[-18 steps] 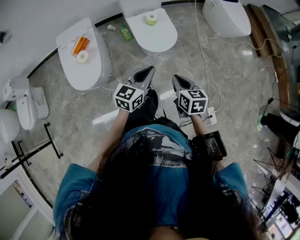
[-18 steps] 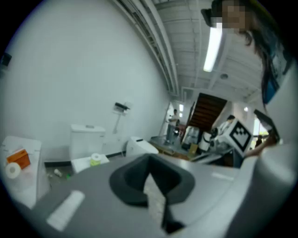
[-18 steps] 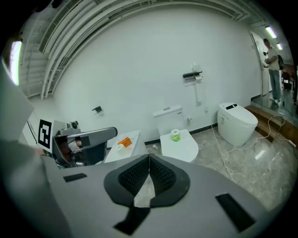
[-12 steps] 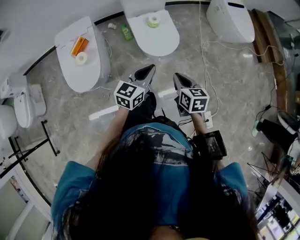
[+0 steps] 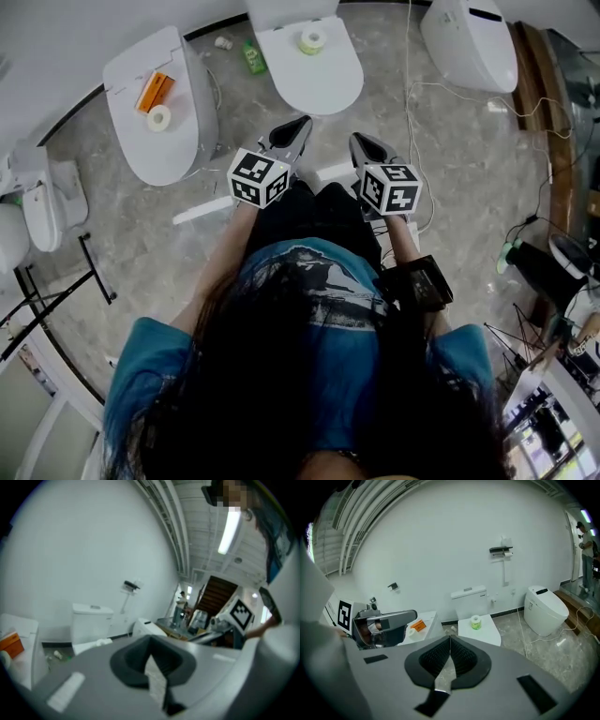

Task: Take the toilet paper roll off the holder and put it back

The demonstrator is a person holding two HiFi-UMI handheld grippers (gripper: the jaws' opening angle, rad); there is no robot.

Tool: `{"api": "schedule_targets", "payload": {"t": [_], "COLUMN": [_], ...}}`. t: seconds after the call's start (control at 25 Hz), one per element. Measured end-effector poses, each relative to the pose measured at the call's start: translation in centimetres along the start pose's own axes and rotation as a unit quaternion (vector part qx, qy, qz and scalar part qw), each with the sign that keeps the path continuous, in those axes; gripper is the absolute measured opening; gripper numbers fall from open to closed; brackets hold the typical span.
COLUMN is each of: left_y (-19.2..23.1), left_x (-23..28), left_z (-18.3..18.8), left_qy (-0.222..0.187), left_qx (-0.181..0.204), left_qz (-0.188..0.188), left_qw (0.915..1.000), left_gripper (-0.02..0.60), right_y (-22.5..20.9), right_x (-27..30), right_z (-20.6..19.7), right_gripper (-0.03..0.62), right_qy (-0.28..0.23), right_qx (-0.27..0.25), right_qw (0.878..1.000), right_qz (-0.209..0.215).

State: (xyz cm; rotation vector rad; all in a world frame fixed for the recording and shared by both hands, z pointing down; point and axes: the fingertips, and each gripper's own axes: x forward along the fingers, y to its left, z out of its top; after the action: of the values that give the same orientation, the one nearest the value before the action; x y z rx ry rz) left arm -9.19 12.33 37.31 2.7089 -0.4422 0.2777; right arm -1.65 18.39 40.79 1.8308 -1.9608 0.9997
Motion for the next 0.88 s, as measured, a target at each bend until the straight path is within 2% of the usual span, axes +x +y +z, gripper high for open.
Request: {"api": "schedule_targets", "payload": {"t": [0.32,0.6,0.88], "left_y": [1.8,5.5,10.5], "left_x": [1.5,4.0,9.0], "left_z": [0.2,1.1,2.1], "left_qy": [0.004,0.000,-0.001], "left_qx": [-0.014,-0.028,-0.048], "left_qz": [0.017,0.063,0.118], "left_qw": [0.9997,0.9976,0.9918], "left_gripper": [-0.006,-0.006,-0.008], "right_y": [-1.4,-3.6,-8.3], "right_x": [2.6,7.2,14.6], "right_z": [1.7,4.7,9.6], "right_gripper": [0.015,0.015,0.015], "right_qy": [0.015,0.027,0.044], "right_qx": [-0.011,-0.040,-0.092], "right_qw": [1.000,0.998,0.992], "right_qz": [0.012,0.051,0.075]}}
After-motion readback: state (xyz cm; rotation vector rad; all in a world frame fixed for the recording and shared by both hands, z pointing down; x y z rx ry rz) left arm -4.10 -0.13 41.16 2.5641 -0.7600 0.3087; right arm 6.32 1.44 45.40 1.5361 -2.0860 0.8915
